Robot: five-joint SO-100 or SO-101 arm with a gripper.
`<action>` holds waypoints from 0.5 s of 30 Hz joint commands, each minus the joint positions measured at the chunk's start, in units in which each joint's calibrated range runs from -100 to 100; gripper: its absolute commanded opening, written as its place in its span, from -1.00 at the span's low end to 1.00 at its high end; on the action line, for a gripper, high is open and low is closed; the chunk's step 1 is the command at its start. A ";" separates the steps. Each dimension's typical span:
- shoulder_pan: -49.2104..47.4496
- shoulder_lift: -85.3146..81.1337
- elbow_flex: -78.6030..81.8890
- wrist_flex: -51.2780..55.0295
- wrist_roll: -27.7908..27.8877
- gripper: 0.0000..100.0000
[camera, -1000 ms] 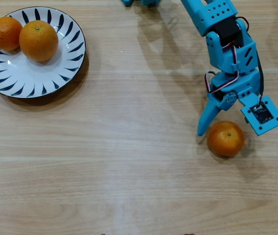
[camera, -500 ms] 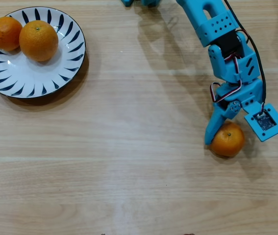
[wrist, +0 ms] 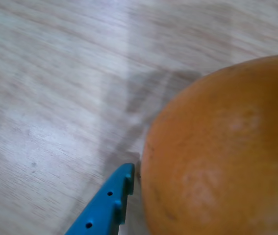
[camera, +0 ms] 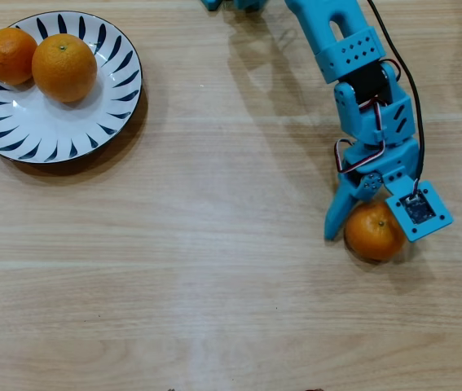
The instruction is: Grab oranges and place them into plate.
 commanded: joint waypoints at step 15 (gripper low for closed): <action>1.19 -0.60 -3.06 -1.22 1.23 -0.64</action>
